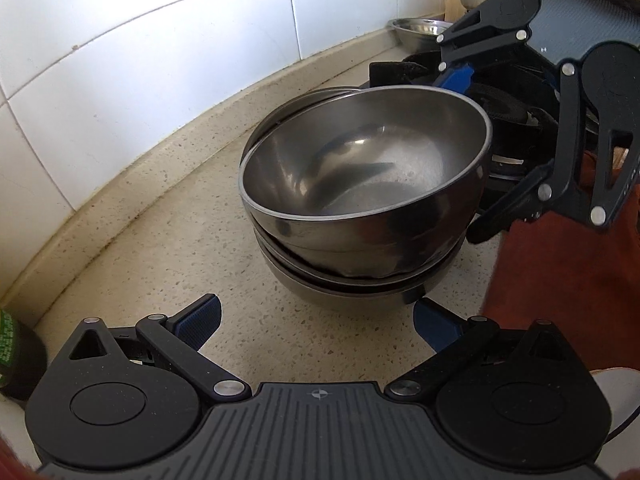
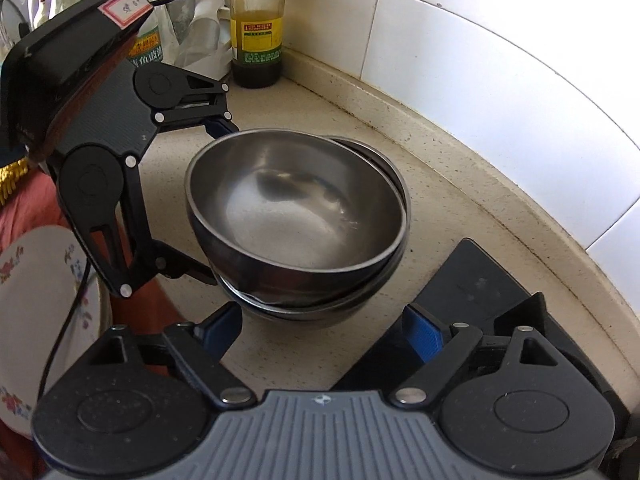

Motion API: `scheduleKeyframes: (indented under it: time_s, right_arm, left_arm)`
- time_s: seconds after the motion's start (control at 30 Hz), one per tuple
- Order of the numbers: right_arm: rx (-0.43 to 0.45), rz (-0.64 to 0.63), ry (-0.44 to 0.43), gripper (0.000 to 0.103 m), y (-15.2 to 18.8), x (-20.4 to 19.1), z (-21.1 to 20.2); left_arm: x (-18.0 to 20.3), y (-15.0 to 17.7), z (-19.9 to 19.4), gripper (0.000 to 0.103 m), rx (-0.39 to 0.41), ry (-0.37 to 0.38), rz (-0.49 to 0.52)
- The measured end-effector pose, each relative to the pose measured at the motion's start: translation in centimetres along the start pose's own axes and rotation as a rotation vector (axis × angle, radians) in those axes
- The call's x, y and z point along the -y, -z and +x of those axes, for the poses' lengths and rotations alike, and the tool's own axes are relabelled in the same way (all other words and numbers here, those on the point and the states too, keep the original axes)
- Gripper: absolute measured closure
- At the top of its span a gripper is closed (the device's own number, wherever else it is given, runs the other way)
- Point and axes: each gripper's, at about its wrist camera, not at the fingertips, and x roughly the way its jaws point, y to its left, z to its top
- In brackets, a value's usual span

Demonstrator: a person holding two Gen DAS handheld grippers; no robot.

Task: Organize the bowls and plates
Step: 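Grasp the steel bowl stack rim with the left gripper while the right gripper grasps the opposite rim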

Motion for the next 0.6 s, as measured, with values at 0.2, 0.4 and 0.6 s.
scheduleKeyframes:
  time_s: [0.2,0.4,0.6]
  right_arm:
    - [-0.001,-0.036,0.024,0.019,0.3,0.4,-0.8]
    - [-0.01,-0.029,0.004,0.018,0.3,1.4,0.5]
    - [-0.004,-0.085,-0.057,0.018,-0.6,1.1,2.3]
  left_arm:
    - [-0.1,0.0,0.6,0.0,-0.012,0.008,-0.007]
    - [-0.5,0.0,1.3,0.0,-0.018,0.031,-0.018]
    - [-0.5,-0.2,2.2,0.0,-0.024,0.057,0.0]
